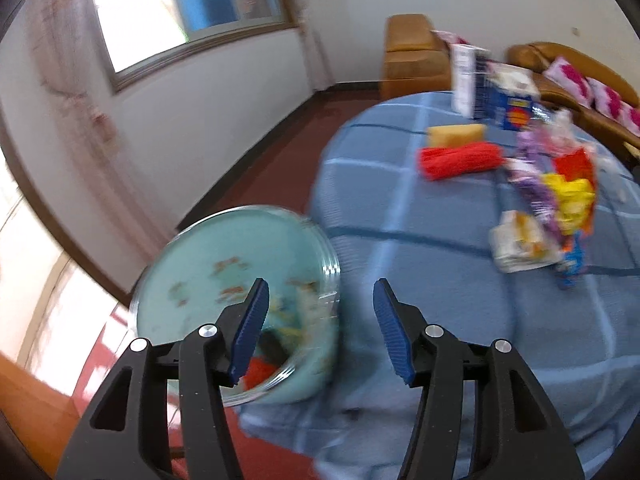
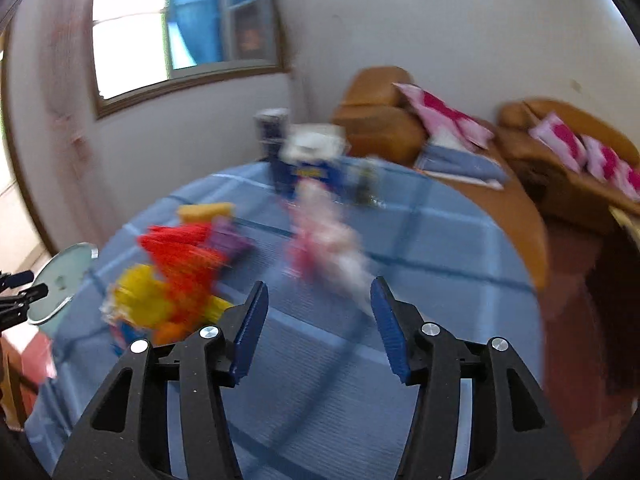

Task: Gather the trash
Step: 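Grasp a white wrapper with the left gripper while the right gripper grasps the orange-red plastic bag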

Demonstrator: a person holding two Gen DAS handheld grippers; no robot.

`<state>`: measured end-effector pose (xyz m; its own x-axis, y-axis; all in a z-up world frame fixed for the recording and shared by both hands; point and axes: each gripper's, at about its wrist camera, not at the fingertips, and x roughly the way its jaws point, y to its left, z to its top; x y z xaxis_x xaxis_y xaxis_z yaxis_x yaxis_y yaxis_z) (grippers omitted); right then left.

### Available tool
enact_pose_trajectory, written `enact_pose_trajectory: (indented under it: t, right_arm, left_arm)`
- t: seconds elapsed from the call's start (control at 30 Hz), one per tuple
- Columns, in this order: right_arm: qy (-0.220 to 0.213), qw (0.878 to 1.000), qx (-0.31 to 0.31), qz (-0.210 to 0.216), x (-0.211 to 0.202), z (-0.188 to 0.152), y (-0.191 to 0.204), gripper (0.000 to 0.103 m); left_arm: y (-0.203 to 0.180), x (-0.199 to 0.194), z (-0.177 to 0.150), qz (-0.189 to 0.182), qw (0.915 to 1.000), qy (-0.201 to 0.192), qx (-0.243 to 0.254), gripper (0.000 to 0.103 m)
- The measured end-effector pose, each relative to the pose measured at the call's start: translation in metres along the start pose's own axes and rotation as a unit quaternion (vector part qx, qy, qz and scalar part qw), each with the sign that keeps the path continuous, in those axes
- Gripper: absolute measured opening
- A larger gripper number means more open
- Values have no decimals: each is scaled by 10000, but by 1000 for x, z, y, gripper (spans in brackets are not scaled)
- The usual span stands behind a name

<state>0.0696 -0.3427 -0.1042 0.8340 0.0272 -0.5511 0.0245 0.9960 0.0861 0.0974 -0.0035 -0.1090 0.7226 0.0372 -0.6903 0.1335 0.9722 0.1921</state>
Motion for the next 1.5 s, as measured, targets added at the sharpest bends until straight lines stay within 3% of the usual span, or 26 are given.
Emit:
enact_pose_trajectory:
  t: [0.23,0.5,0.77,0.8,0.93,1.23,1.5]
  right_arm:
    - [-18,9990,356,-280,-19,-30,-42,62]
    - [-33,9977,616,-282,-21,-41,-58,67]
    - [42,9977,645,-211,-15,-46,-56,67]
    - [40,9976,652,-211,-15,-47,-55,67]
    - [17,9977,651,-210,-16,-46,-54,70]
    - [9,9977,659,-146,-16,-47,-48,71]
    - [6,9973,725,-148,-16,-46,-49,71]
  left_arm:
    - [-74,6,26,-600,9973,-166,388,54]
    - [-118,33,28,-1142,9914,220,608,53]
    - [-121,35,26,-1446,9869,211,684,36]
    - [-120,34,26,-1423,9870,193,725,11]
    - [-115,33,31,-1511,9859,228,683,1]
    - [-100,16,35,-1555,9859,70,610,0]
    - [-66,-18,47,-1454,9880,-321,403,0]
